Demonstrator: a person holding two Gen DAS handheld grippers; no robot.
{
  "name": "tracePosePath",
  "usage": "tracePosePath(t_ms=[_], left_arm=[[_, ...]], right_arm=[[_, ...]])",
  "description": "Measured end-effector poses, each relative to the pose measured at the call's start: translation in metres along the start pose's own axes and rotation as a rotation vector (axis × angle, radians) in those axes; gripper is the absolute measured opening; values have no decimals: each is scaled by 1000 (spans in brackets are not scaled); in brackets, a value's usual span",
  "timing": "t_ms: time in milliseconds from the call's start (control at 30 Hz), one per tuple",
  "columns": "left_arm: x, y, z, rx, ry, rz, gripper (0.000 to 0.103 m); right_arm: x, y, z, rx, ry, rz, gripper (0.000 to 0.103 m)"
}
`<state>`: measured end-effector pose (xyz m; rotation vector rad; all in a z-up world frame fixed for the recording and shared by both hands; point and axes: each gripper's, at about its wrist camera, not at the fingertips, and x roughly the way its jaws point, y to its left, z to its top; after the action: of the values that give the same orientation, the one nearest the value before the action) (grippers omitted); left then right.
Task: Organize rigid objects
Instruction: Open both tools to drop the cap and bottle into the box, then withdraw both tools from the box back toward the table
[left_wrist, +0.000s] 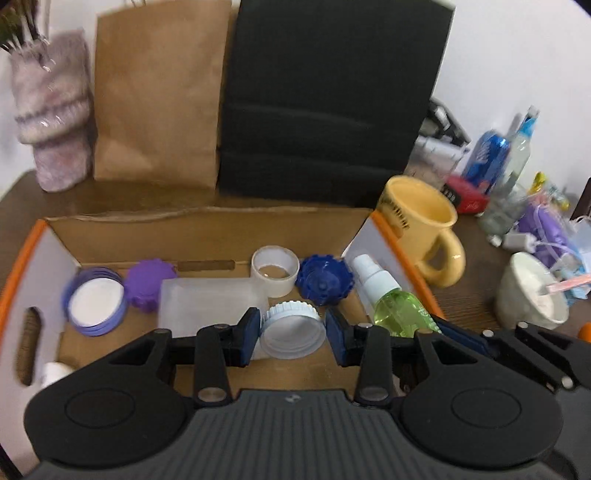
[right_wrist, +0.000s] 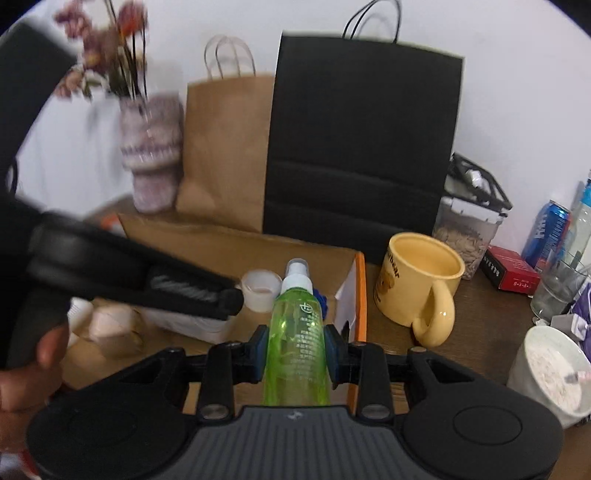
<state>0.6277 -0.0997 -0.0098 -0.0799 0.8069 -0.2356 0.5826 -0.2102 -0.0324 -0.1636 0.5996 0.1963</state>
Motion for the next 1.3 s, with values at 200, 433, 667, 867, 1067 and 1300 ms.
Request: tracePosePath(t_ms=[200,433,667,867,1067,1300], left_arm=[[21,-5,3,43,-3,-19,50],[2,8,-3,54,-33,6,63],[-60,19,-6,84,-79,51,82],[-139,24,-20,127,-168,93,93],[-220,35,-84,131,-434,192,103],[-282,39,-179,125,-635,225,103]], right_arm=[[24,16,-8,-78,40,-24,31],[13,10,-9,-48,-1,-29,37],[-34,0,12,24,-15,33,44],[-88,-3,27,78,-53,69,65],[-160,10,2,119,-271,93,101],[-199,31,-74,180,-441,104,101]])
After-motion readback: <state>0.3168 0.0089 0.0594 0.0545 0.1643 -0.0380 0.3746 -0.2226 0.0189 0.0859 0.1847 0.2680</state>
